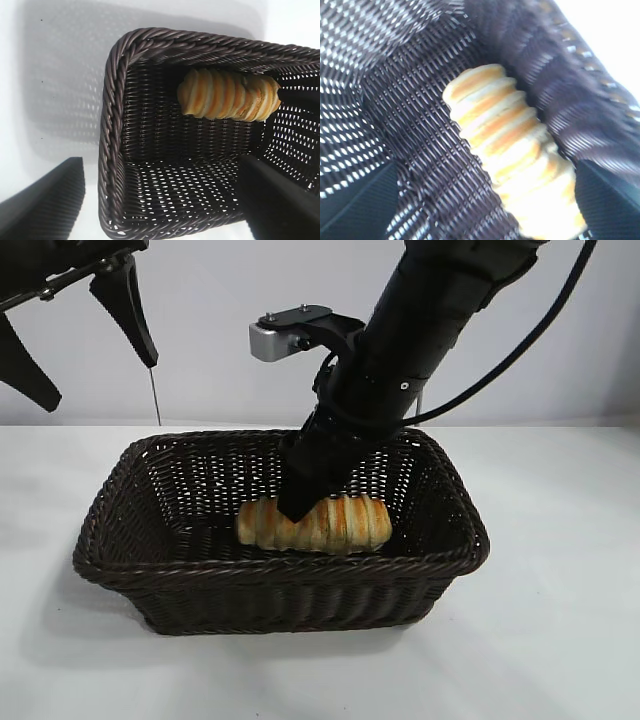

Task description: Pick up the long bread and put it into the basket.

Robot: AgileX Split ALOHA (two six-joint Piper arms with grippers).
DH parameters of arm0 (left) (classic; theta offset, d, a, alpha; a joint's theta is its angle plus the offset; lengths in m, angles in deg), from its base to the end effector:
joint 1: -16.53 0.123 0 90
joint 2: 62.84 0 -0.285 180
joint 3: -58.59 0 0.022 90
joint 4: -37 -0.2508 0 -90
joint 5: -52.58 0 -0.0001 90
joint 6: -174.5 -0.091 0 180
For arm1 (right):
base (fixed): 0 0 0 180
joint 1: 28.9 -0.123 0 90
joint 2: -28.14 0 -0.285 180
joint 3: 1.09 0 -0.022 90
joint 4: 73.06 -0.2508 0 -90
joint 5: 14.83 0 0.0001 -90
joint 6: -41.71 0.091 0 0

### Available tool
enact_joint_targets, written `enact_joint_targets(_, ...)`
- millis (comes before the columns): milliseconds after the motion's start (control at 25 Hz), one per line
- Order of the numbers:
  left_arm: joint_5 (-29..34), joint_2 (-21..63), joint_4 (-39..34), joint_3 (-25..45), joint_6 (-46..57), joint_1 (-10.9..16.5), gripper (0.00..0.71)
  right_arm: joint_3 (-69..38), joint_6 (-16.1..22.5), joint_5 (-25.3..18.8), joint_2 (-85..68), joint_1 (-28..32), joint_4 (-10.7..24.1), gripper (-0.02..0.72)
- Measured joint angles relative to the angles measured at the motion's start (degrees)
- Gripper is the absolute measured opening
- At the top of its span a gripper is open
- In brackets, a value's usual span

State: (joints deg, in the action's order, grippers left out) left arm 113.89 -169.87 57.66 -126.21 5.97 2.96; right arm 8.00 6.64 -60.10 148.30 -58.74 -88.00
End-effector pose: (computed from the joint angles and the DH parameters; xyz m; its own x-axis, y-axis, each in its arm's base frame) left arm 0.3434 -0.1119 0.2816 -0.9756 -0.1267 -0.1795 -0.0481 0.9203 -0.3883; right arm 0.3580 0.2246 0.2184 -0.4880 -0.7488 -0.4485 -0.8318 0.5547 -0.0209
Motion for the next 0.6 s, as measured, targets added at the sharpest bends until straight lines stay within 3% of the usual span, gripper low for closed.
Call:
enact_joint_targets(200, 0.0, 0.0, 0.0, 0.0, 0.0, 0.0, 0.598, 3.7, 4.0, -5.2, 0.0, 0.0, 1.9, 0.693)
enact_joint_targets(320, 0.0, 0.0, 0.0, 0.0, 0.0, 0.0, 0.598, 5.2, 8.9, -7.4, 0.0, 0.0, 2.4, 0.694)
enact_joint_targets(600, 0.0, 0.0, 0.0, 0.0, 0.0, 0.0, 0.598, 5.8, 20.0, -10.6, -0.4, 0.0, 7.1, 0.694)
